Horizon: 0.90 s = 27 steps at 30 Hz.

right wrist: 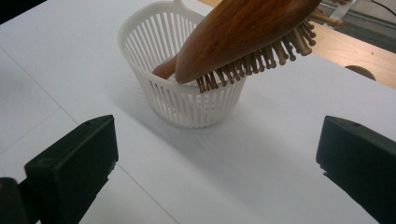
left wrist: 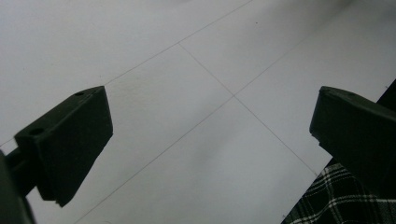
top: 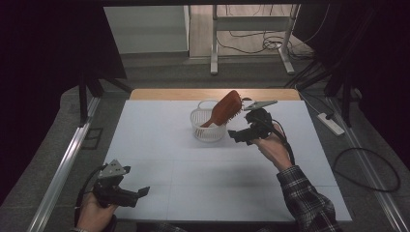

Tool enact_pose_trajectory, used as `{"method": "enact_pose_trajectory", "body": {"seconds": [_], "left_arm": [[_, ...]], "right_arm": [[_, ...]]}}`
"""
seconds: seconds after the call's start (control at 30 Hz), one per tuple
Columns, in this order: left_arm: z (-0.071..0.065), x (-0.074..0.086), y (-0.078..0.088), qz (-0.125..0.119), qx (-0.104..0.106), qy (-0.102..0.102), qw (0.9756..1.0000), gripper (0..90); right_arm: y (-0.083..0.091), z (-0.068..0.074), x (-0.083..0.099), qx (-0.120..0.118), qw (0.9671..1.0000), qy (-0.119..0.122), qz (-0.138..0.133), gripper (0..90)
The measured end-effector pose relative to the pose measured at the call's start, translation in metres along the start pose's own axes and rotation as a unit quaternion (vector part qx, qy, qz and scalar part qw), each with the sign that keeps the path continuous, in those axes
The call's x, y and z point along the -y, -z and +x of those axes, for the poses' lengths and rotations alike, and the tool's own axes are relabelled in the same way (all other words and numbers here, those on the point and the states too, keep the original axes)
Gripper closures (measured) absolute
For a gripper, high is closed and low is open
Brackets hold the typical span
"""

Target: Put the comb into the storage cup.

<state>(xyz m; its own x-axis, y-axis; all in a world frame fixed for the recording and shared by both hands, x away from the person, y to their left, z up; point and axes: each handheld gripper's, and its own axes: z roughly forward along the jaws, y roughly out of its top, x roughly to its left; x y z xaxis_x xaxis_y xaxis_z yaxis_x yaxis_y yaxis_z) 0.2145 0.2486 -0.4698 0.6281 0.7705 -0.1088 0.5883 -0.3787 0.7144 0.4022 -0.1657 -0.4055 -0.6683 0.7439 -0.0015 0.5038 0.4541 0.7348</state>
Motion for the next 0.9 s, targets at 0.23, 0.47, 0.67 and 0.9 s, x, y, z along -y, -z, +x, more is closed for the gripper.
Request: {"method": "enact_pose_trajectory", "body": {"seconds": [0.23, 0.47, 0.67, 0.9], "left_arm": [[0.0, 0.0, 0.001, -0.002, -0.001, 0.001, 1.0, 0.3], [0.001, 0.001, 0.002, -0.009, 0.0, 0.005, 0.9999, 0.0], [0.003, 0.002, 0.004, -0.01, -0.009, 0.009, 0.9999, 0.0], [0.003, 0.002, 0.004, -0.001, -0.007, 0.01, 0.9999, 0.0]], "right_arm": [[0.004, 0.002, 0.004, -0.007, 0.9999, 0.007, -0.006, 0.0], [0.006, 0.005, 0.009, -0.011, 0.9999, 0.01, -0.007, 0.0], [0.006, 0.006, 0.014, -0.017, 0.9997, 0.014, -0.006, 0.0], [0.006, 0.007, 0.023, -0.03, 0.9993, 0.02, 0.008, 0.0]]}}
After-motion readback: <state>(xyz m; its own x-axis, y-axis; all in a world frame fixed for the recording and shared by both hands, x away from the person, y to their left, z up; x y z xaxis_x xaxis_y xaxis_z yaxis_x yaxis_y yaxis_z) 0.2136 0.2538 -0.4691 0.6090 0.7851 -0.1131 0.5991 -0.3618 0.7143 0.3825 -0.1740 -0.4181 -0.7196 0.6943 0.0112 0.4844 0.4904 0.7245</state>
